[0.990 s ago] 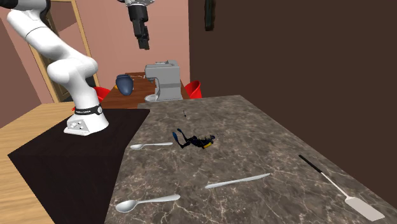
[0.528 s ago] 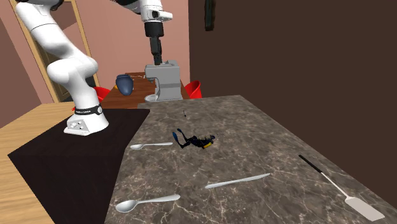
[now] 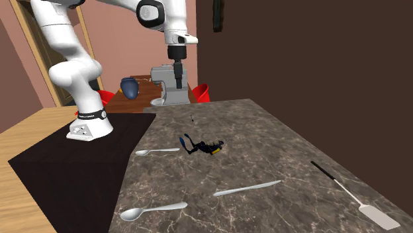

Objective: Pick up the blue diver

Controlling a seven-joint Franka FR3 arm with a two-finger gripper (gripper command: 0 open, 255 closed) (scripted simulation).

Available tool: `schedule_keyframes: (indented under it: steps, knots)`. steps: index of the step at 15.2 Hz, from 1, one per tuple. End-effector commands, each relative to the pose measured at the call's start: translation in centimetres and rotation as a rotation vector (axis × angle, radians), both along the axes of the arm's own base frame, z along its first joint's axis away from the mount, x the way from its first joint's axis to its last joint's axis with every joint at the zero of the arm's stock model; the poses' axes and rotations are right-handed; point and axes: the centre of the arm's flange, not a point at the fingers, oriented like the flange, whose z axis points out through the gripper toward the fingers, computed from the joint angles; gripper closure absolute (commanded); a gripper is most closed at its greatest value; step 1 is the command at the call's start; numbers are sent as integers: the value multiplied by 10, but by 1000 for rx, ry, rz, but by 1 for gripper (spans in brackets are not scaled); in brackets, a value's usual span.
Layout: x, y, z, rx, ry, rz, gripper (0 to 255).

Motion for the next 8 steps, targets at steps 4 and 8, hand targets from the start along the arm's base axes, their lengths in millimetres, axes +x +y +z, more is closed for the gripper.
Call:
schedule_keyframes:
  steps: [4,8]
  knots:
    - [45,-27,-54,25,31,19,0]
    - [79,-43,-95,45,56,34,0]
